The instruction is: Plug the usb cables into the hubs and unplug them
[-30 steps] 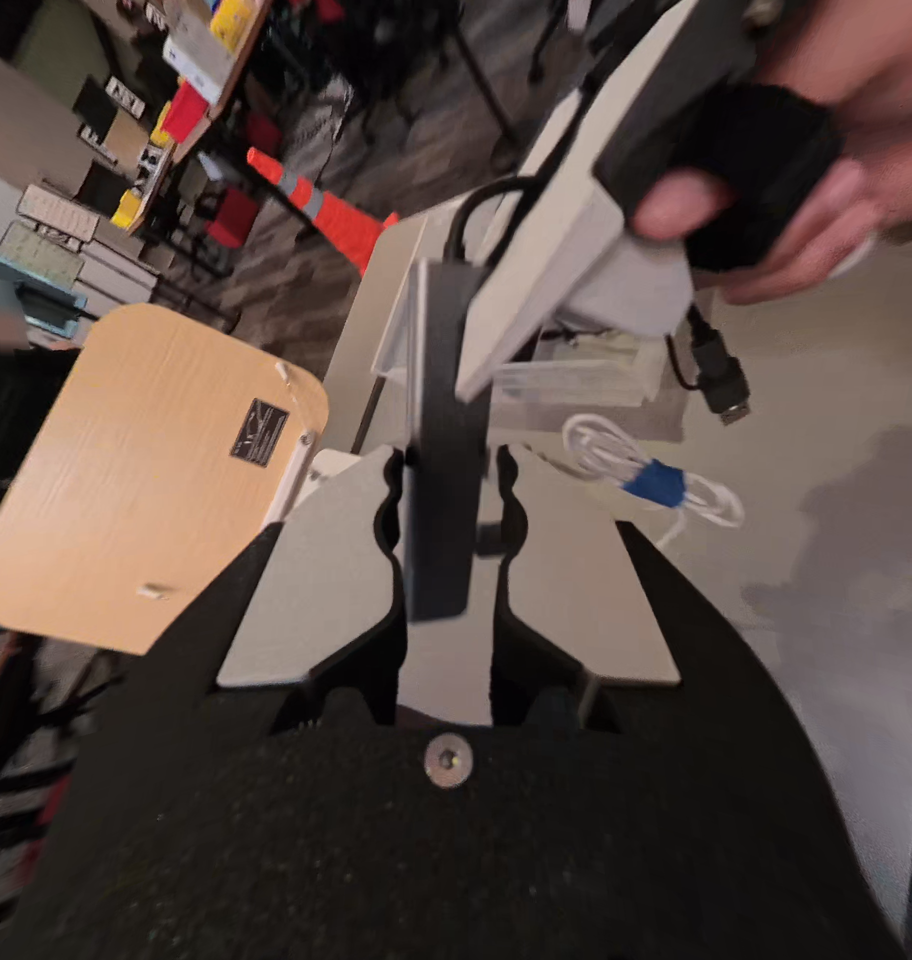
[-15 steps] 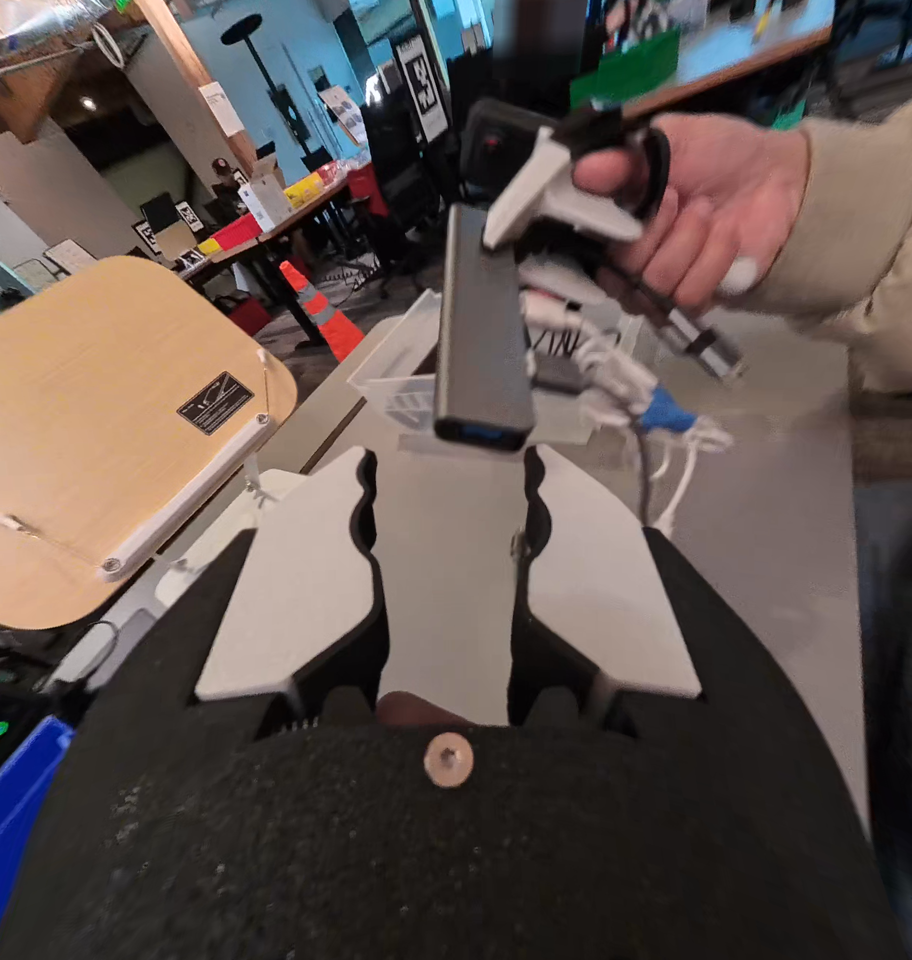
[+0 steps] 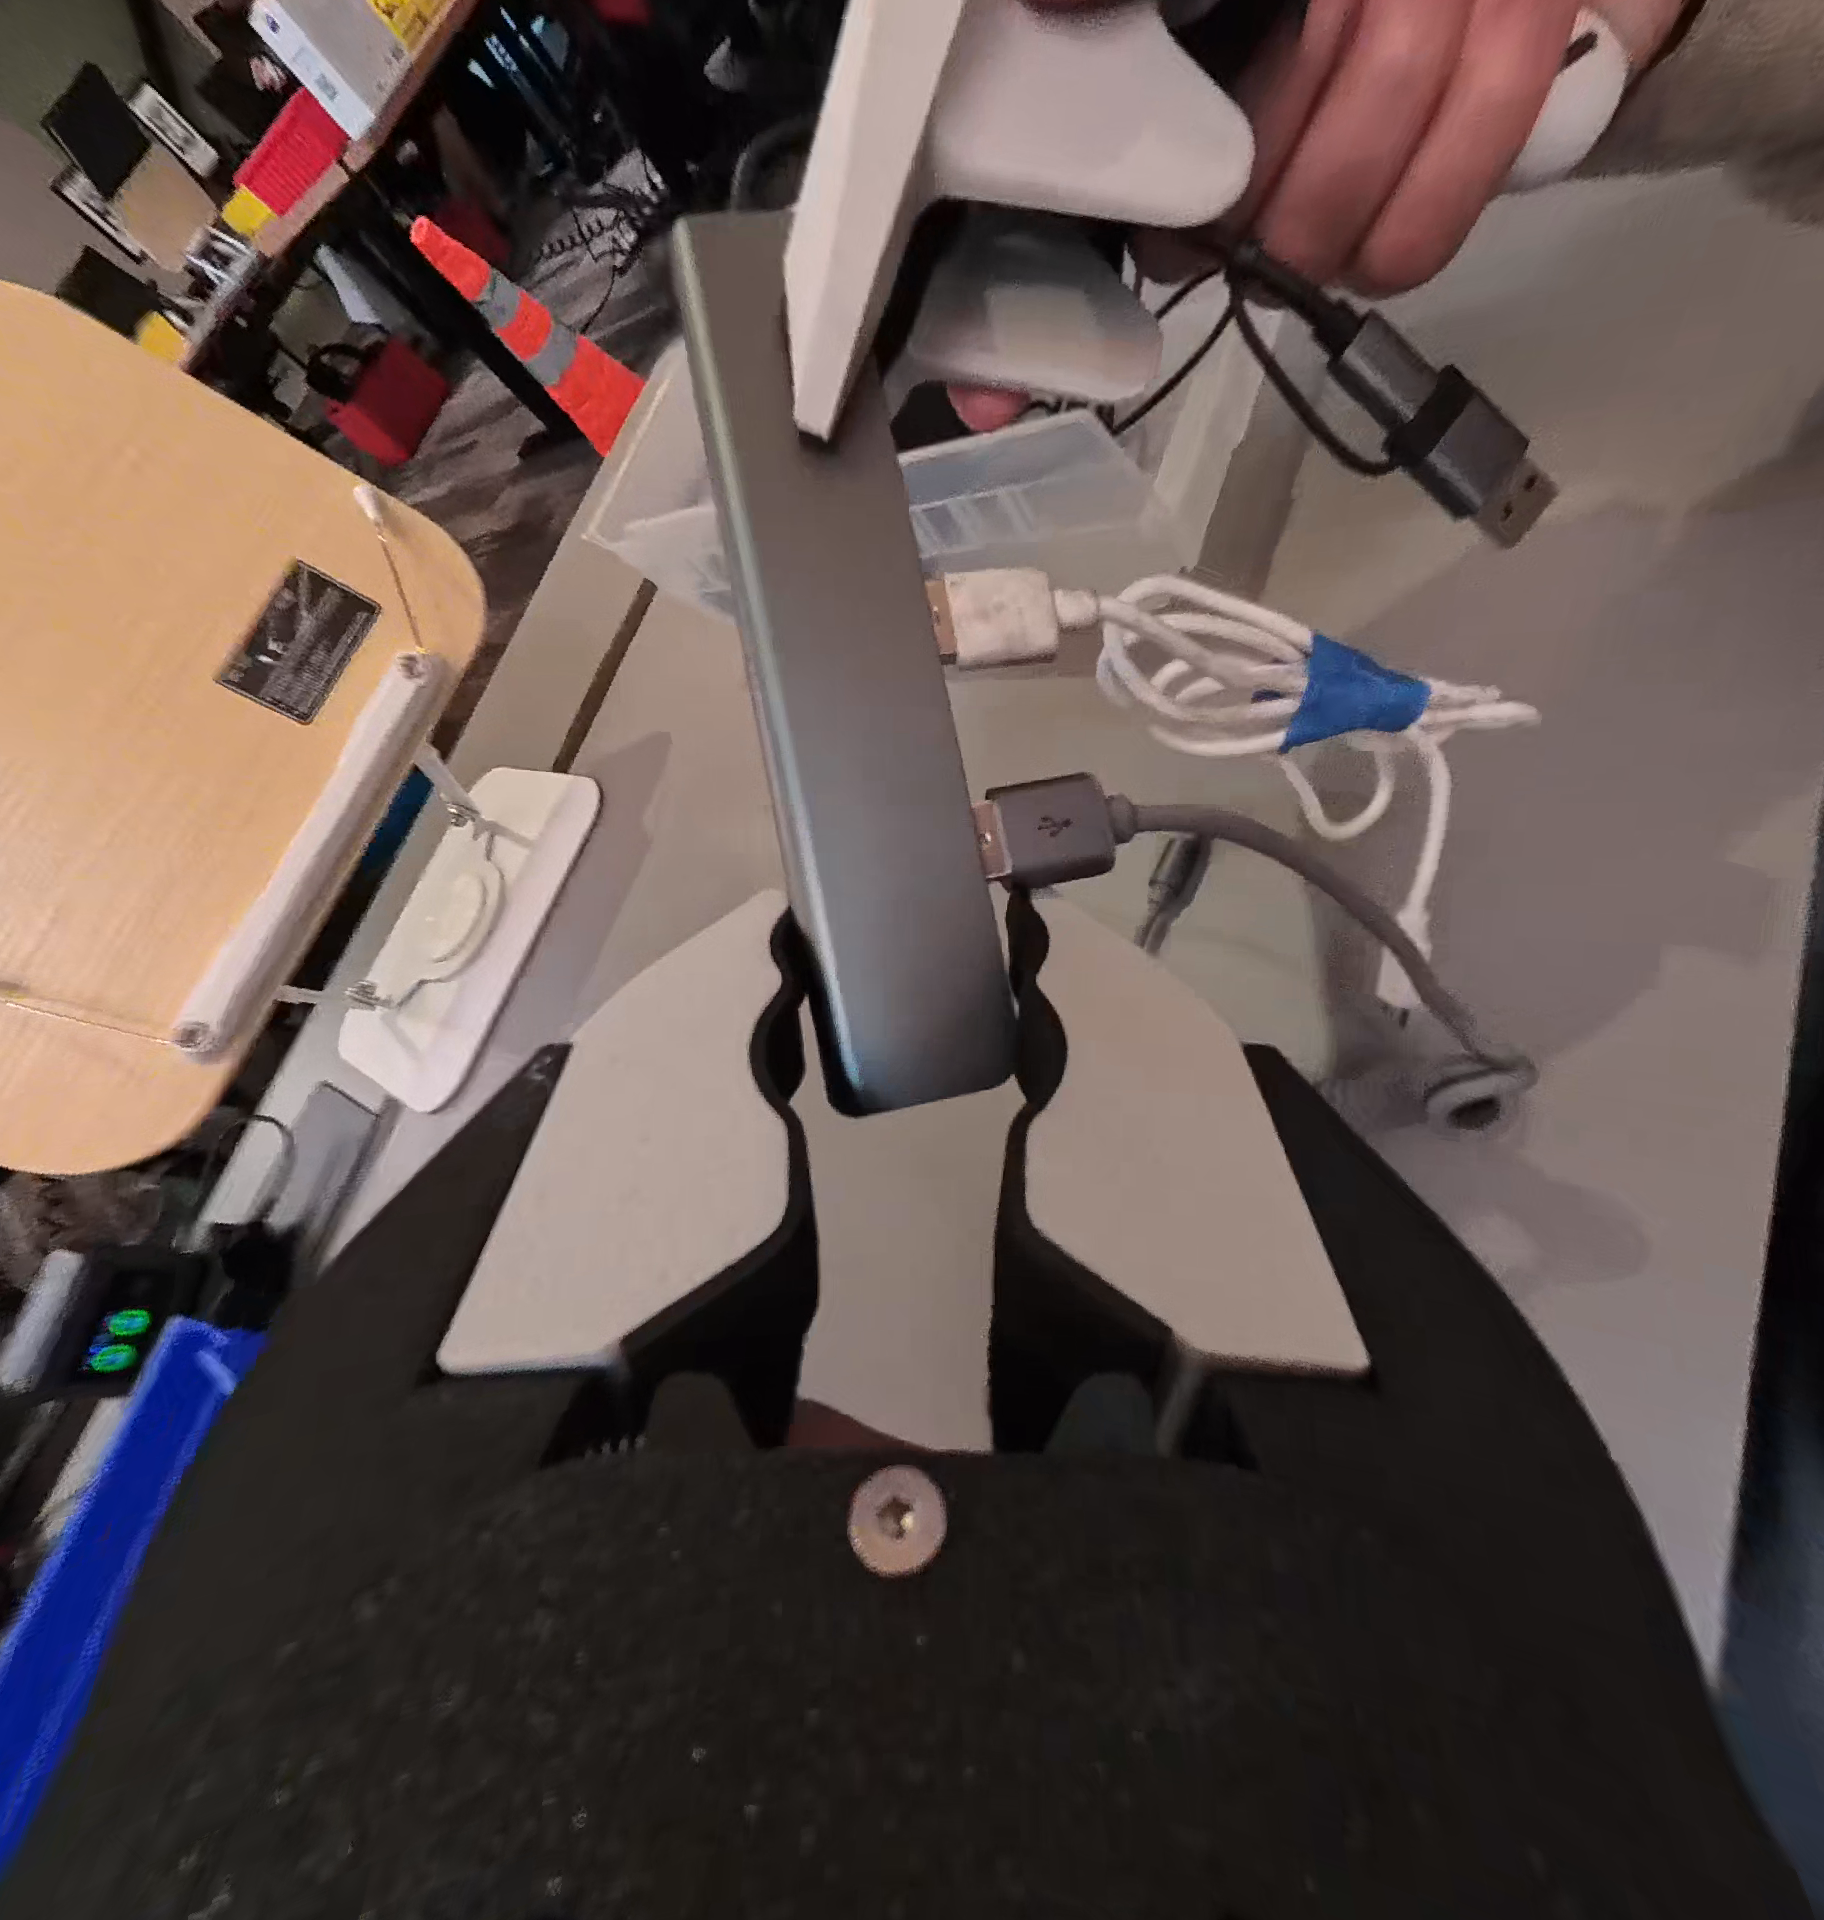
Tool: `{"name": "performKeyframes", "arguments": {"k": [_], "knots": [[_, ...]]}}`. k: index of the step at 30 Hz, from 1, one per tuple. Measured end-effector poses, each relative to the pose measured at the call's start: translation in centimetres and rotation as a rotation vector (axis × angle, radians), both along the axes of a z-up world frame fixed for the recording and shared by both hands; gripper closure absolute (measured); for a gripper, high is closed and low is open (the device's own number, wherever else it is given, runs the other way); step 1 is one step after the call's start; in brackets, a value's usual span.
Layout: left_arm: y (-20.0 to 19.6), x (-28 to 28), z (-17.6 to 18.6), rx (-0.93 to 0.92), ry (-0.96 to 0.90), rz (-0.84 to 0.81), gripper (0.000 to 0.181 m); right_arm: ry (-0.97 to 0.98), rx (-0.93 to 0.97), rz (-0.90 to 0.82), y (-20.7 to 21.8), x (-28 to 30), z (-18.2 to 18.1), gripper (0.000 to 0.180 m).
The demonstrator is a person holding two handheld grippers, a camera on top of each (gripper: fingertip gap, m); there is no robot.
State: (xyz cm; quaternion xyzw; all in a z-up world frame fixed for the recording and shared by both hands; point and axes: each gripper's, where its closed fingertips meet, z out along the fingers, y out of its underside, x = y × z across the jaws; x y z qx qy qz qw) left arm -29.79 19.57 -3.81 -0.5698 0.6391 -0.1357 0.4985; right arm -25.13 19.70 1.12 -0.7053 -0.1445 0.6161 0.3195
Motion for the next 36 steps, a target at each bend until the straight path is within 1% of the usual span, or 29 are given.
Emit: {"name": "performKeyframes", "arguments": {"k": [3,4,5,6,7,8,10,11,12,13,14,15,16,17,19,20,24,25,27,30,36], "knots": [[0.9,0.0,-0.6,-0.054,-0.052,0.068,0.148,-0.039,0.038,-0.057,0.6,0.0,-0.1,0.171],[1.2,0.0,-1.1,-0.088,-0.089,0.103,0.149,-0.087,0.074,-0.097,1.1,0.1,-0.3,0.167],[1.7,-0.2,-1.7,-0.134,-0.135,0.149,0.149,-0.178,0.125,-0.179,2.1,0.7,-0.6,0.155],[2.2,-0.5,-2.4,-0.186,-0.181,0.204,0.149,-0.279,0.216,-0.278,3.0,1.5,-0.6,0.142],[2.6,-0.9,-3.3,-0.242,-0.221,0.247,0.149,-0.355,0.341,-0.352,3.2,2.0,0.2,0.135],[2.9,-1.2,-4.2,-0.296,-0.250,0.279,0.150,-0.427,0.448,-0.386,2.9,1.7,0.6,0.129],[3.1,-1.7,-5.9,-0.371,-0.251,0.346,0.150,-0.555,0.605,-0.368,1.4,-0.3,0.0,0.125],[3.2,-1.9,-6.4,-0.387,-0.243,0.379,0.150,-0.620,0.689,-0.392,1.0,-1.1,-0.5,0.128],[3.4,-2.2,-6.8,-0.416,-0.242,0.415,0.150,-0.677,0.816,-0.482,0.9,-1.4,-0.3,0.140],[3.6,-2.4,-7.1,-0.465,-0.255,0.443,0.150,-0.719,0.963,-0.573,0.3,-1.7,0.2,0.162],[3.7,-2.7,-7.2,-0.511,-0.271,0.456,0.150,-0.794,1.074,-0.681,0.2,-1.7,0.4,0.163],[3.9,-2.9,-7.4,-0.528,-0.276,0.460,0.151,-0.879,1.143,-0.701,0.1,-2.3,0.1,0.163],[4.1,-3.2,-7.5,-0.523,-0.273,0.463,0.151,-0.941,1.147,-0.656,0.1,-3.2,-0.8,0.160],[4.2,-3.4,-7.4,-0.516,-0.279,0.455,0.151,-0.936,1.118,-0.589,-0.1,-4.3,-1.5,0.156],[4.1,-3.6,-7.3,-0.538,-0.293,0.442,0.150,-0.878,1.009,-0.377,-0.9,-6.8,-4.0,0.153],[4.0,-3.6,-7.5,-0.549,-0.287,0.440,0.150,-0.882,0.979,-0.339,-0.6,-7.2,-5.1,0.149],[3.3,-3.3,-8.5,-0.601,-0.250,0.399,0.150,-0.919,0.967,-0.239,-0.1,-7.5,-8.4,0.150],[3.1,-3.1,-8.6,-0.614,-0.246,0.388,0.150,-0.935,0.978,-0.221,-0.1,-7.5,-9.0,0.151],[2.7,-2.8,-8.9,-0.627,-0.228,0.367,0.150,-0.976,1.015,-0.256,0.5,-7.0,-9.5,0.154],[2.4,-2.3,-9.0,-0.628,-0.209,0.356,0.150,-0.995,1.033,-0.264,0.8,-6.7,-10.1,0.158],[2.4,-2.3,-9.3,-0.632,-0.192,0.366,0.150,-1.021,1.025,-0.248,0.9,-6.6,-11.0,0.162]]}}
